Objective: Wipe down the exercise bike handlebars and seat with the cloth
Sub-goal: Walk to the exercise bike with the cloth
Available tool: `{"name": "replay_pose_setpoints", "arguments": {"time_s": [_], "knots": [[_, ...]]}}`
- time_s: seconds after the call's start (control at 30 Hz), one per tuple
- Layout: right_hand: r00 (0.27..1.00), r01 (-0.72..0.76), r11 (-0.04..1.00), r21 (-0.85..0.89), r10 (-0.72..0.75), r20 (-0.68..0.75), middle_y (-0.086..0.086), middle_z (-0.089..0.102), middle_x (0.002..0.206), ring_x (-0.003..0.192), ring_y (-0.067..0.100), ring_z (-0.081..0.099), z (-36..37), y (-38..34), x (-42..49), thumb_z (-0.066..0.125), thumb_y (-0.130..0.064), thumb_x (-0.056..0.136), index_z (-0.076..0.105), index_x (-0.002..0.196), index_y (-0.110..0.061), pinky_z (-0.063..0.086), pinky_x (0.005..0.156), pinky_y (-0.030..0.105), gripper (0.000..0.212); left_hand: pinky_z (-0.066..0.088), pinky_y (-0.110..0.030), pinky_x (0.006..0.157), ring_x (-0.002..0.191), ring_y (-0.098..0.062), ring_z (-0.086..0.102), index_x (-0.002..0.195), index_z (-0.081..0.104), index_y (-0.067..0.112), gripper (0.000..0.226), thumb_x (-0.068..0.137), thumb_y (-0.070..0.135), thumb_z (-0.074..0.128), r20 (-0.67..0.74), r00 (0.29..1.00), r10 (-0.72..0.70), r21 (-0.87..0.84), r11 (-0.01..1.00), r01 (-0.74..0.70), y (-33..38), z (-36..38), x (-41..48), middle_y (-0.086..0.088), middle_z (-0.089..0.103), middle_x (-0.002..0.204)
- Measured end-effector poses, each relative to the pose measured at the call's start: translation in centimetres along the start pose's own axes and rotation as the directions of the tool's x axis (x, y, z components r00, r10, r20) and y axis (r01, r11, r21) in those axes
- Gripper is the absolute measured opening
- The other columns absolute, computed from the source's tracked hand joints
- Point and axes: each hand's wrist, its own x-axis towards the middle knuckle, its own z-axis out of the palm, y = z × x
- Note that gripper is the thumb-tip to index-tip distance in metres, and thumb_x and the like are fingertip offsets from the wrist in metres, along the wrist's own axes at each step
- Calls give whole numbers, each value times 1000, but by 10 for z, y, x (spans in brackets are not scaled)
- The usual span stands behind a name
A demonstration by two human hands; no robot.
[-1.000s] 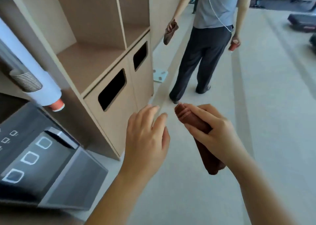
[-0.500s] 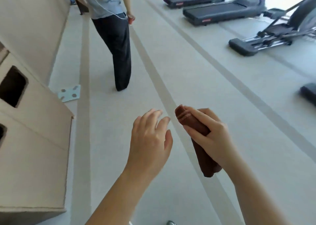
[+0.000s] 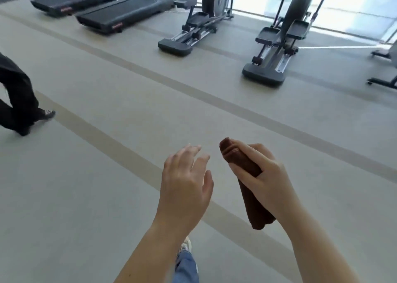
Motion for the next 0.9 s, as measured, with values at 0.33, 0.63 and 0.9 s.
{"name": "replay_pose_setpoints", "arguments": {"time_s": [0.33,0.63,0.9], "knots": [[986,-65,993,-103,48,-157,-14,56,105,100,7,54,16,-5,133,66,-25,82,56,120,-41,42,86,19,43,35,-40,96,109,-31,54,105,62,5,32,85,21,43,-13,995,101,-103,989,-101,-77,40,134,-14,61,113],[931,-191,977,-91,151,-333,-16,57,102,95,2,54,-10,45,203,67,-25,82,57,117,-42,39,80,7,41,34,-38,97,110,-29,55,107,61,8,32,85,22,43,78,966,245,-205,952,-225,-78,110,224,-12,62,113],[880,-259,962,-81,201,-431,-20,55,98,92,3,55,-64,133,299,68,-22,81,51,116,-49,40,79,8,48,33,-40,96,110,-32,55,105,62,6,31,85,20,43,99,914,393,-265,896,-357,-48,228,344,-14,62,113]]}}
